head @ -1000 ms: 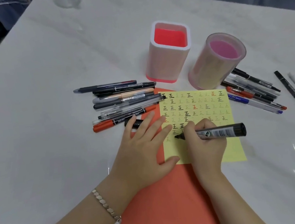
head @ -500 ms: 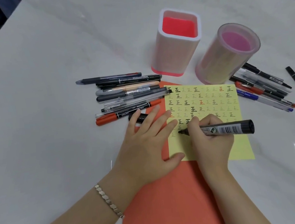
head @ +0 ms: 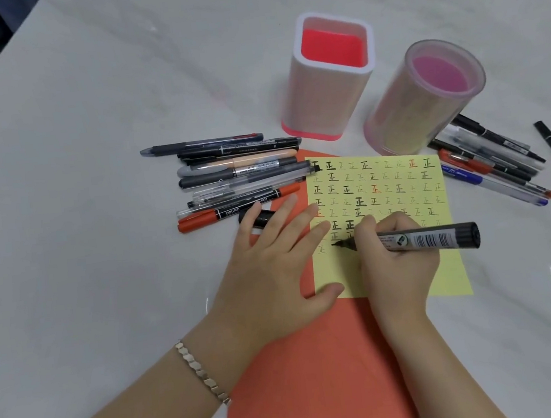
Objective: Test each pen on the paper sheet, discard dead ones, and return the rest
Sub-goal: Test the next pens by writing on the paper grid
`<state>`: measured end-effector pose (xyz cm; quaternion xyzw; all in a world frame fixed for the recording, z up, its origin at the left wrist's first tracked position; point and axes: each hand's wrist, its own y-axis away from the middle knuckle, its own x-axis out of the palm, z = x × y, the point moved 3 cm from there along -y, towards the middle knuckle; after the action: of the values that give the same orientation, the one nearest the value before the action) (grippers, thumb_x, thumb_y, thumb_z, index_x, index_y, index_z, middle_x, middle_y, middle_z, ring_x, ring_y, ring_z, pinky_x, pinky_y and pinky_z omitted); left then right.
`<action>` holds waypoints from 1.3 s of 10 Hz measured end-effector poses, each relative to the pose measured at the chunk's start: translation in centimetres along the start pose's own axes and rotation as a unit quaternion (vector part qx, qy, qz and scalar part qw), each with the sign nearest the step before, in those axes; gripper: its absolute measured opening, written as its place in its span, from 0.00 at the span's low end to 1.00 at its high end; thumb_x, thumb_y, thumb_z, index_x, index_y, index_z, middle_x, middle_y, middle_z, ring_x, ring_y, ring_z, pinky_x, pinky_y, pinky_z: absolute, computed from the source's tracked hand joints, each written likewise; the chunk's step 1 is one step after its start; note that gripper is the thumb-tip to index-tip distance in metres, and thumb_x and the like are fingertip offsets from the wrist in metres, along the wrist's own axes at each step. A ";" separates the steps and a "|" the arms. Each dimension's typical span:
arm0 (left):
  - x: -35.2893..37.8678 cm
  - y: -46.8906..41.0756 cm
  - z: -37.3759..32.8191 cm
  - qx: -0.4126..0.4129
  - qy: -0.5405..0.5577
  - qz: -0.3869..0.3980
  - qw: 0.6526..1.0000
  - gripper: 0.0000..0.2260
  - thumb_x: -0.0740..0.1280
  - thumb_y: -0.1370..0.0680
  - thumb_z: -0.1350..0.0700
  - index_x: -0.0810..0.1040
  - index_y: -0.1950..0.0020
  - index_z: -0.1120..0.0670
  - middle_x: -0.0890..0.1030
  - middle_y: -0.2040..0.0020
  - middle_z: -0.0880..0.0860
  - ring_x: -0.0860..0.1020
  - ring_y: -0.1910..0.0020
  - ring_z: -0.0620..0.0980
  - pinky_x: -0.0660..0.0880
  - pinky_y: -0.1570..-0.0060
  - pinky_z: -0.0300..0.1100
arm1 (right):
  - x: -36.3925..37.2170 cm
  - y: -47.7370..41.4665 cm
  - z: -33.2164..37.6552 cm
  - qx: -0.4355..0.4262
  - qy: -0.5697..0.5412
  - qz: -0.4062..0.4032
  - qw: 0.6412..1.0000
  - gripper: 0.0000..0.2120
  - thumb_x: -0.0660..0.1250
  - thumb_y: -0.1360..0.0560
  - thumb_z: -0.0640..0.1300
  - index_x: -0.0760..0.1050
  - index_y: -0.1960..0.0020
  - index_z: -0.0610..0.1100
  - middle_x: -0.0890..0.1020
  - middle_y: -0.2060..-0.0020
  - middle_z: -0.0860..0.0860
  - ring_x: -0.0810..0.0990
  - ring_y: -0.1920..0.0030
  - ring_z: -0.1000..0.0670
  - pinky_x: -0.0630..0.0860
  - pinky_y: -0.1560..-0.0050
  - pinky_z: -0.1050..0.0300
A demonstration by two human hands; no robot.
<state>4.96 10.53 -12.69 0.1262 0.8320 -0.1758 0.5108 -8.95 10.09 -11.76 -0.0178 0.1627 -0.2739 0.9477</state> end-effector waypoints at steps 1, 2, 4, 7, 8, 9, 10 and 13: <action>0.0 0.0 0.0 0.000 0.001 -0.002 1.000 0.30 0.60 0.32 0.35 0.74 0.34 0.49 0.70 0.31 0.47 0.60 0.27 0.48 0.49 0.30 0.55 | 0.1 0.0 -0.1 -0.003 0.005 0.007 1.000 0.15 0.64 0.35 0.43 0.61 0.75 0.45 0.66 0.80 0.50 0.65 0.76 0.56 0.66 0.69 0.64; 0.0 -0.1 0.0 0.000 0.004 -0.003 1.000 0.30 0.60 0.32 0.35 0.74 0.34 0.48 0.70 0.31 0.46 0.60 0.27 0.48 0.49 0.29 0.55 | 0.1 0.0 -0.2 -0.012 0.014 0.012 1.000 0.14 0.63 0.35 0.42 0.61 0.75 0.45 0.65 0.81 0.53 0.65 0.76 0.56 0.65 0.70 0.66; 0.0 0.0 0.0 0.000 0.006 -0.004 1.000 0.30 0.60 0.32 0.35 0.73 0.34 0.48 0.70 0.31 0.46 0.60 0.27 0.48 0.48 0.29 0.55 | -0.1 0.0 -0.3 -0.018 0.002 0.008 1.000 0.14 0.62 0.36 0.40 0.60 0.76 0.46 0.66 0.82 0.55 0.65 0.77 0.58 0.63 0.71 0.71; 0.1 0.0 0.0 -0.001 0.006 -0.002 1.000 0.30 0.60 0.32 0.35 0.73 0.34 0.48 0.70 0.31 0.46 0.59 0.27 0.47 0.48 0.29 0.55 | 0.0 0.0 -0.4 -0.032 0.015 0.003 0.999 0.14 0.63 0.35 0.41 0.60 0.75 0.46 0.67 0.81 0.55 0.65 0.77 0.58 0.63 0.70 0.70; 0.1 0.0 0.0 -0.001 0.006 -0.002 1.000 0.30 0.60 0.32 0.36 0.74 0.34 0.48 0.70 0.31 0.46 0.59 0.27 0.47 0.48 0.29 0.55 | -0.1 0.0 -0.3 -0.028 0.009 -0.005 1.000 0.14 0.62 0.36 0.41 0.59 0.75 0.46 0.66 0.81 0.55 0.64 0.77 0.58 0.62 0.72 0.70; 0.1 0.0 0.0 0.000 0.003 -0.003 1.000 0.30 0.60 0.32 0.35 0.74 0.34 0.48 0.70 0.31 0.46 0.59 0.27 0.47 0.48 0.29 0.55 | -0.1 0.0 -0.3 -0.023 -0.002 0.002 1.000 0.14 0.63 0.36 0.40 0.60 0.75 0.45 0.66 0.81 0.54 0.64 0.77 0.58 0.62 0.71 0.71; 0.1 0.0 0.0 0.000 0.001 -0.006 1.000 0.29 0.60 0.32 0.35 0.74 0.34 0.48 0.70 0.31 0.46 0.59 0.27 0.47 0.48 0.29 0.55 | 0.1 0.0 -0.3 -0.027 0.010 0.014 0.999 0.14 0.63 0.35 0.42 0.60 0.75 0.45 0.66 0.79 0.51 0.65 0.76 0.57 0.64 0.70 0.69; 0.1 0.0 0.0 0.001 0.003 -0.004 1.000 0.29 0.60 0.31 0.35 0.74 0.34 0.48 0.70 0.31 0.46 0.59 0.27 0.48 0.49 0.29 0.55 | 0.0 0.1 0.0 -0.024 0.006 0.016 1.000 0.14 0.62 0.36 0.40 0.60 0.75 0.44 0.65 0.80 0.53 0.64 0.77 0.58 0.63 0.72 0.71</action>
<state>4.94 10.52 -12.75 0.1241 0.8337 -0.1786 0.5076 -8.92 10.18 -11.81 -0.0363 0.1748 -0.2551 0.9503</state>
